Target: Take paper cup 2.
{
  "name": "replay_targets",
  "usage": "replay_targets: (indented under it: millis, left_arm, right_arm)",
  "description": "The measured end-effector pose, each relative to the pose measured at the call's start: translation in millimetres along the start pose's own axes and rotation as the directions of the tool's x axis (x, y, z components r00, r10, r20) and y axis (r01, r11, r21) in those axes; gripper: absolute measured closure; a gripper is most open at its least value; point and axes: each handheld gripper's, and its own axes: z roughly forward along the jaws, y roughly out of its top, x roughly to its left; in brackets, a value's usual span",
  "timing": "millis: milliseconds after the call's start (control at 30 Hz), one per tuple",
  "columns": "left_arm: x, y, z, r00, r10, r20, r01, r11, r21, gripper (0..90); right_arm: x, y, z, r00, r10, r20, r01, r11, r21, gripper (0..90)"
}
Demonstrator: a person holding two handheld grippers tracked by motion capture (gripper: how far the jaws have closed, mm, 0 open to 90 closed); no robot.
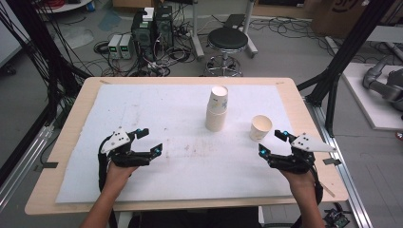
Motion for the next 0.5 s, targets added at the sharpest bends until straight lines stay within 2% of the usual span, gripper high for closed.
replay_targets:
  millis: [267,500]
  left_arm:
    - [-2.4,0.2,6.1,1.0,-0.003,0.007,0.003,0.9999,0.015,16.7]
    - [-2.9,14.2,17.4,0.9998,0.009,0.018,-0.009,1.0,0.002,15.9]
  right_arm:
    - [-1.4,0.0,1.9,0.9998,-0.002,-0.019,0.003,1.0,0.012,21.5]
    - [1.4,1.9,2.9,0.9996,-0.009,-0.026,0.01,1.0,0.02,21.5]
